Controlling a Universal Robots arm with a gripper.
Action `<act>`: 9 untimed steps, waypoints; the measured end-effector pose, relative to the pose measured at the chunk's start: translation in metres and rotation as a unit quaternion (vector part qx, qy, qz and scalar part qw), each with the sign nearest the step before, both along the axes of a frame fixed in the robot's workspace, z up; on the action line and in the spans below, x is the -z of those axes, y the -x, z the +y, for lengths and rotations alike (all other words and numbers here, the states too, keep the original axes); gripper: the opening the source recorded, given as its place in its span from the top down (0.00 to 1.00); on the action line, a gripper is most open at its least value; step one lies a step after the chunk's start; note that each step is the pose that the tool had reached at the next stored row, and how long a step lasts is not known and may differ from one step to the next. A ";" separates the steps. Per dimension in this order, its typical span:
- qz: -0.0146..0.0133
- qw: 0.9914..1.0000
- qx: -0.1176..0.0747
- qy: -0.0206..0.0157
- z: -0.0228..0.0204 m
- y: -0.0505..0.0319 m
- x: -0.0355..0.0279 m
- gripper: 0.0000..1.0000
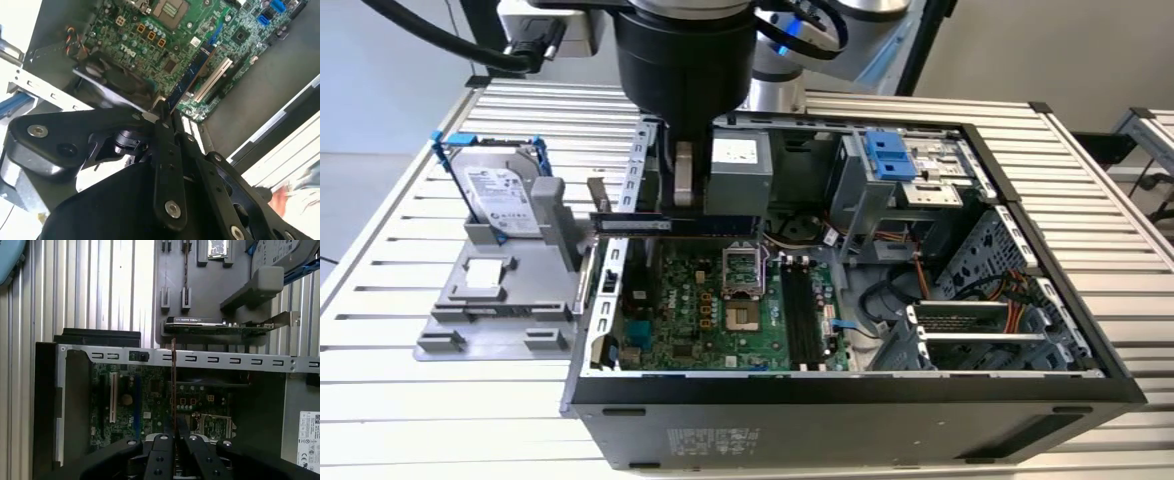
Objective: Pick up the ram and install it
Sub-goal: 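Pick up the ram and move it above insertion slot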
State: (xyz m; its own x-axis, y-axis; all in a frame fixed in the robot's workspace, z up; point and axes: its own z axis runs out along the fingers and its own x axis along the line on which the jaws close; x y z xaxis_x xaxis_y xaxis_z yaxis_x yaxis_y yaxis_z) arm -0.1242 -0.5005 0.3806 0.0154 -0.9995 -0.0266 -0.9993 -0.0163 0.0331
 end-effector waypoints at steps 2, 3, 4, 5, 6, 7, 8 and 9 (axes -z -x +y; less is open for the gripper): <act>0.000 1.000 0.000 0.000 0.0000 -0.0053 0.0000 1.00; 0.000 1.000 0.000 0.000 0.0000 -0.0073 0.0000 1.00; 0.000 1.000 0.000 0.000 0.0000 -0.0091 0.0000 1.00; 0.000 1.000 0.000 0.000 0.0000 -0.0107 0.0000 1.00; 0.000 1.000 0.000 0.000 0.0000 -0.0123 0.0000 1.00; 0.000 1.000 0.000 0.000 0.0000 -0.0140 0.0000 1.00; 0.000 1.000 0.000 0.000 0.0000 -0.0157 0.0000 1.00; 0.000 1.000 0.000 0.000 0.0000 -0.0173 0.0000 1.00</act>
State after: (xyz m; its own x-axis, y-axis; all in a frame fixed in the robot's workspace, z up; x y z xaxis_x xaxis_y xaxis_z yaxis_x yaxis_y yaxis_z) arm -0.1069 -0.5005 0.3806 0.0154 -0.9995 -0.0266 -0.9993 -0.0163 0.0331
